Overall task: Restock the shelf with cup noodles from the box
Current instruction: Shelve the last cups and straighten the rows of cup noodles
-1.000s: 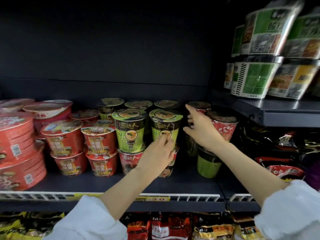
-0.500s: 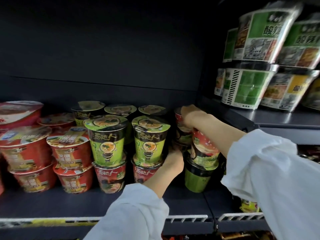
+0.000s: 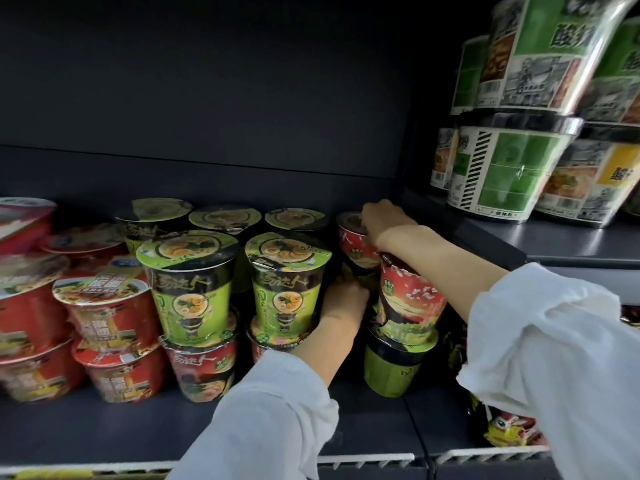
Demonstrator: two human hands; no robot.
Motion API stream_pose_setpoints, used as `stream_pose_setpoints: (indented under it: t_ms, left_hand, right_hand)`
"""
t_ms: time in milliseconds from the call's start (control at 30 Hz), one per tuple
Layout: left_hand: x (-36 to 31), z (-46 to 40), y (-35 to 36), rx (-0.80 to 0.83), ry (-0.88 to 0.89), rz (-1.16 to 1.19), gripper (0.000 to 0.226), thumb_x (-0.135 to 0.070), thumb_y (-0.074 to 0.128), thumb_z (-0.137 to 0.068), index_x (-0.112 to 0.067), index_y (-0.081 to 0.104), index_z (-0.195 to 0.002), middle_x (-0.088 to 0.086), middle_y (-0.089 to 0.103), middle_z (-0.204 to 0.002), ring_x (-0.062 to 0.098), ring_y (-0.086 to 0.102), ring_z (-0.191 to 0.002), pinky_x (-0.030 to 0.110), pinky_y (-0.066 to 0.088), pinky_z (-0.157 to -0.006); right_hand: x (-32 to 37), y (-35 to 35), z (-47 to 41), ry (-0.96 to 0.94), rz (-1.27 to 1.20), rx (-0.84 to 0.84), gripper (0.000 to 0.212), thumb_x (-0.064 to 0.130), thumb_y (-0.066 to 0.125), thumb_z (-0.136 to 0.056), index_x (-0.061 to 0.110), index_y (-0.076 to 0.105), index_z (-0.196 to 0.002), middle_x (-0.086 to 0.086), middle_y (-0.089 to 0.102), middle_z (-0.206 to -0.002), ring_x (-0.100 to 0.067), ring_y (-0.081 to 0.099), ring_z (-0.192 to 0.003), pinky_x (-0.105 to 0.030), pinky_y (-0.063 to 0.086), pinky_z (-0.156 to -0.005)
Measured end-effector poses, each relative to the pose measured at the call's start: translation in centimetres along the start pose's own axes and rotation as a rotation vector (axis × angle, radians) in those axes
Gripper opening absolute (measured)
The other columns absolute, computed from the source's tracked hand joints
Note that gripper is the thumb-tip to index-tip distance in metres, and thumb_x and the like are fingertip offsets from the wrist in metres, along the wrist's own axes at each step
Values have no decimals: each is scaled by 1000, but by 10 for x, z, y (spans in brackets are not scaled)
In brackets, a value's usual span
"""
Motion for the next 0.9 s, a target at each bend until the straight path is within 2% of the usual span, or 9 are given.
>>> stream_pose_setpoints:
  t_ms: [100, 200, 267, 333, 400, 433, 500, 567, 900]
  left_hand:
    - [-10, 6, 0, 75, 74, -92, 32, 0, 38, -96, 3, 61, -117, 18, 61, -120, 35, 58, -112, 37, 46, -86]
    - [-13, 8, 4, 129, 107, -201, 33, 1, 36, -96, 2, 60, -118, 16, 63, -120, 34, 59, -112, 37, 48, -85]
    - [-7, 7, 1, 135, 31, -167, 36, -3, 30, -99, 2, 55, -124, 20, 55, -129, 34, 54, -119, 35, 43, -92]
    - [2, 9, -4, 129, -7, -217, 39, -10, 25, -101, 1, 52, -127, 19, 51, -134, 31, 51, -120, 30, 39, -93]
    - [2, 17, 1, 173, 45, -325, 36, -8, 27, -101, 1, 49, -128, 18, 49, -135, 30, 49, -122, 30, 38, -97]
    - [5, 22, 4, 191, 39, -307, 34, -6, 33, -99, 0, 47, -129, 18, 48, -135, 30, 48, -123, 30, 38, -98]
    - [9, 29, 6, 191, 40, -230, 37, -4, 41, -94, -2, 42, -132, 16, 44, -137, 29, 45, -126, 29, 38, -100]
    - [13, 32, 8, 198, 24, -172, 41, -5, 40, -94, -4, 38, -136, 15, 40, -141, 27, 40, -130, 28, 35, -102]
    - [10, 46, 17, 182, 79, -173, 40, 0, 32, -96, -3, 39, -135, 16, 39, -140, 30, 41, -127, 29, 32, -105]
  right_hand:
    - [4, 0, -3, -15, -46, 25, 36, -9, 46, -88, -3, 50, -123, -22, 51, -124, -37, 56, -111, -34, 47, -84]
    - [3, 1, -6, -2, -122, 45, 34, -11, 43, -88, -3, 52, -119, -22, 51, -123, -37, 56, -109, -34, 46, -81]
    - [2, 2, -6, 8, -146, 51, 14, -10, 46, -86, -2, 54, -93, -20, 54, -111, -33, 57, -97, -31, 44, -73]
    - [-1, 3, -8, 36, -180, 35, 28, -10, 49, -85, 7, 39, -65, -15, 51, -86, -28, 52, -84, -27, 39, -69]
    - [-2, 3, -8, 50, -221, 31, 35, -9, 50, -85, 10, 33, -61, -9, 43, -72, -28, 51, -84, -26, 38, -69]
    - [-2, 3, -7, 50, -244, 30, 29, -8, 50, -86, 7, 39, -64, -12, 47, -76, -30, 55, -88, -27, 39, -70]
    - [-3, 2, -6, 47, -266, 21, 9, -6, 49, -88, -2, 57, -90, -21, 59, -102, -35, 59, -104, -31, 43, -74]
    - [-6, 3, -7, 65, -250, 22, 24, -5, 48, -89, -5, 57, -112, -22, 59, -119, -35, 58, -109, -32, 45, -78]
    - [-8, 1, -7, 76, -198, -21, 29, -4, 42, -93, -7, 56, -117, -23, 56, -122, -37, 58, -110, -36, 48, -86]
Point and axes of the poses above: each hand's wrist, its own z-axis away from the middle knuckle, its own y-axis out of the palm, x = y × z, the point moved 10 cm from there along -z, towards the middle knuckle
